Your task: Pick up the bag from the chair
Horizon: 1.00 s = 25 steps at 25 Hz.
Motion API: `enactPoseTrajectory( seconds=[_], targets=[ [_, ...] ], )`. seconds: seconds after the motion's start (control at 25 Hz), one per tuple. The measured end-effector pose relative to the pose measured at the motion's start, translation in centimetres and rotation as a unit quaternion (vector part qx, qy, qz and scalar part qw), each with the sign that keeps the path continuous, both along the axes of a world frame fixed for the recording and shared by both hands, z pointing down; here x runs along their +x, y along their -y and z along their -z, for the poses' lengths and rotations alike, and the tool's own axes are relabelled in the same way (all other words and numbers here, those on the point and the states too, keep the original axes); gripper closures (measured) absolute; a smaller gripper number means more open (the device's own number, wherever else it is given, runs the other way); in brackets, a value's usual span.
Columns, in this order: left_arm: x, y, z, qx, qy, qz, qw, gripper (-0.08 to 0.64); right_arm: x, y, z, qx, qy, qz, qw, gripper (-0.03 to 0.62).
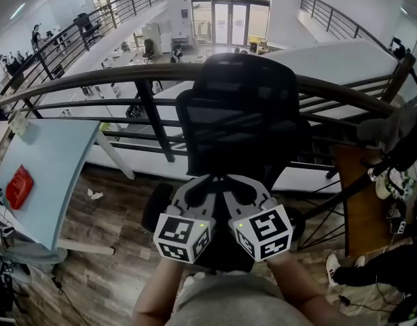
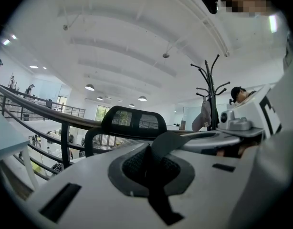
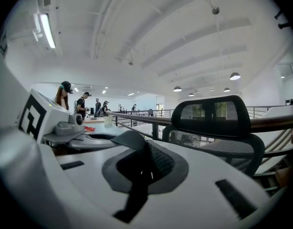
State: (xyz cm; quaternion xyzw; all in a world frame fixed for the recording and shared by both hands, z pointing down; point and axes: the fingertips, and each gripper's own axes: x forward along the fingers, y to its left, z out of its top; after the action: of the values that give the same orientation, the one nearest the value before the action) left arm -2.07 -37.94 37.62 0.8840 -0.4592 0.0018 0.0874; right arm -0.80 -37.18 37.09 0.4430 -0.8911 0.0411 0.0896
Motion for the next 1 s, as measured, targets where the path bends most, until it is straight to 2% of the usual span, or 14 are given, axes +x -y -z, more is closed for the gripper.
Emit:
enactPoseTrajectory(
  seconds=[0.4,1.0],
  targets=[
    [-0.8,-4.7,0.9,0.003,-0.01,-0.013,0.9999,0.558,-0.9,-4.6,0.9,0.01,-0.009,-0.008,1.0,0.592],
    [-1.1,-13.9,0.2,-0.018,-0.002,-0.058,0.9982,0.558,-1.4,-14.0,0.2,-0.017,-0.002,-0.048,0.999,0.592]
  ],
)
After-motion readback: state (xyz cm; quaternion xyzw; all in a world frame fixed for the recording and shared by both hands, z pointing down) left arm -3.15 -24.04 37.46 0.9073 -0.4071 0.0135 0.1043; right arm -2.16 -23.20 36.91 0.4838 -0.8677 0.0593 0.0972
